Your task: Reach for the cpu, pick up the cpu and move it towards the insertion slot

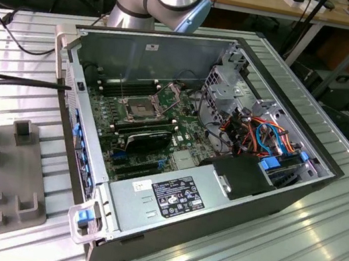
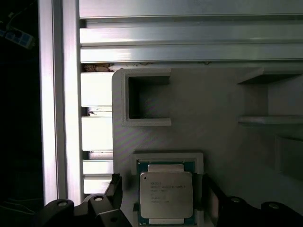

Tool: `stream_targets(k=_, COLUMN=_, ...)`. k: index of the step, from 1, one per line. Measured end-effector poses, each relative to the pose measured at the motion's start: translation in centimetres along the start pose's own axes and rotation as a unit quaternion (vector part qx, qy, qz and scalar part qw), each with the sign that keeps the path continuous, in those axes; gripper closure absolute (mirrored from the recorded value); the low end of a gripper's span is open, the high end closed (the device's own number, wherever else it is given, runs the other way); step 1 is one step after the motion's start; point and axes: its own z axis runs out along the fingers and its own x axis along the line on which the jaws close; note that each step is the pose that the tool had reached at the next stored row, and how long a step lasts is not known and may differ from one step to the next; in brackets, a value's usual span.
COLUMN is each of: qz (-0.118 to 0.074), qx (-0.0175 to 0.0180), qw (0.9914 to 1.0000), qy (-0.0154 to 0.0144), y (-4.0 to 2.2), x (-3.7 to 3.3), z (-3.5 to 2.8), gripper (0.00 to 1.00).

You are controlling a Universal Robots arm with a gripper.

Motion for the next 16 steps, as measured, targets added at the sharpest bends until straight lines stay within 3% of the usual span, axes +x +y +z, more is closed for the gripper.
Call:
stream_targets(k=4, qz=0.000, qx=0.0000, qw=1.00000, qy=-0.0001, y=0.00, x=-0.01, z=0.01, gripper=0.25)
stream_targets(k=5, qz=0.000, qx=0.0000, qw=1.00000, qy=-0.0001, y=0.00, x=-0.01, z=0.01, gripper=0.32)
stream_targets(k=10, qz=0.000, qx=0.0000, qw=1.00000, qy=0.0000, y=0.00, x=-0.02, z=0.01, gripper=0.33)
stream_targets(k=11, qz=0.000, qx=0.0000, qw=1.00000, qy=-0.0001, y=0.00, x=-0.03, z=0.02, gripper=0.41)
stream_targets(k=16, qz=0.000, qx=0.0000, qw=1.00000, qy=0.0000, y=0.00, x=-0.24, z=0.04, gripper=0.41)
